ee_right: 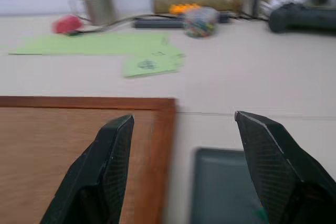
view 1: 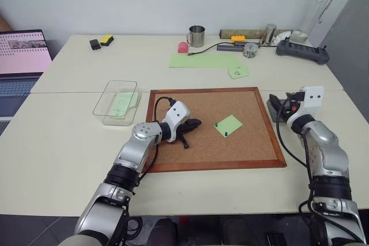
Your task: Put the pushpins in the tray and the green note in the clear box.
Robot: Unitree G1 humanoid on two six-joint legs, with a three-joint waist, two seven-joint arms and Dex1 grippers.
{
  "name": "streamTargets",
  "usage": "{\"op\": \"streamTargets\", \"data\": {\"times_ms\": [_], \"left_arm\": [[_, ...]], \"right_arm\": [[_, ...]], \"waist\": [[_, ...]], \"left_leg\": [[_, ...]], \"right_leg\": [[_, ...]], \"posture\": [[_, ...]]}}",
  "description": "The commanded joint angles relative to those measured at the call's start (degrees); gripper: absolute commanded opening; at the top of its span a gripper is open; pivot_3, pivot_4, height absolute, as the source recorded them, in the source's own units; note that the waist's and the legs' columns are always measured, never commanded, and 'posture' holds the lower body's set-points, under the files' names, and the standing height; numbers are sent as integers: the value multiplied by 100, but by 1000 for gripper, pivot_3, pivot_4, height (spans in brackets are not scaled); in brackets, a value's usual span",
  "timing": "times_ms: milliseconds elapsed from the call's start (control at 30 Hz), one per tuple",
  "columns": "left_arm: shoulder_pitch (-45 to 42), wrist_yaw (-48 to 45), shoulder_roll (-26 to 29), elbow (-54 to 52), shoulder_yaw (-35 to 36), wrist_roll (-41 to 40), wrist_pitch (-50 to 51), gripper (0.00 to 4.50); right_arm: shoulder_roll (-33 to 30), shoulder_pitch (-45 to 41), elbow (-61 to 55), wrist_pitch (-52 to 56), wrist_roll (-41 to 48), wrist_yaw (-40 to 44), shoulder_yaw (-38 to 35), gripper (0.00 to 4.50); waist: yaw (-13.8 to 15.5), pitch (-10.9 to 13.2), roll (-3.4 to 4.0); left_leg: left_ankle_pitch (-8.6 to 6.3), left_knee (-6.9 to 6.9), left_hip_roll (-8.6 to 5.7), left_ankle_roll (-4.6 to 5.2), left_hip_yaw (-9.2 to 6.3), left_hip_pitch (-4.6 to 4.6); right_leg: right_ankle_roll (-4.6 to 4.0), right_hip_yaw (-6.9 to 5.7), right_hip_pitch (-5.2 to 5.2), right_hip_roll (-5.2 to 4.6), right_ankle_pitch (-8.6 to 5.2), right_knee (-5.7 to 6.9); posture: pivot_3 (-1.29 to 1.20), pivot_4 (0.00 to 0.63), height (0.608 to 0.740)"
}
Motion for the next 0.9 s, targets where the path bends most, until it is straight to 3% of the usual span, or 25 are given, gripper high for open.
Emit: {"op": "streamTargets", "data": {"times_ms": [33,167,333,800,900], "left_arm": [[33,-46,64,27,-28,72,38,0],[79,-57,58,-23,-40,60,48,0],[98,-78,48,-59,-50,48,68,0],[103,-83,61,-128,-16,27,101,0],[113,-71,66,-151,-7,28,116,0]], "right_arm": [[-209,422,-1075,245,386,713,379,3227],[-258,882,-1596,481,460,1045,893,3227],[-143,900,-1433,400,199,1091,1345,3227],[307,638,-589,233,-348,871,1713,3227],[323,654,-572,218,-366,895,1712,2756]], "waist": [[0,0,0],[1,1,-1],[2,1,-2],[2,1,-2],[2,1,-2]], "left_leg": [[0,0,0,0,0,0],[0,2,-1,0,-1,0],[0,3,-2,0,-2,1],[0,3,-2,-1,-3,0],[0,3,-2,-1,-4,1]], "right_leg": [[0,0,0,0,0,-1],[0,0,2,0,0,-1],[0,0,2,0,0,-1],[0,-1,1,1,0,-2],[0,-2,1,1,0,-2]], "posture": [[0,150,740],[0,150,740],[0,150,740],[0,150,740],[0,150,740]]}}
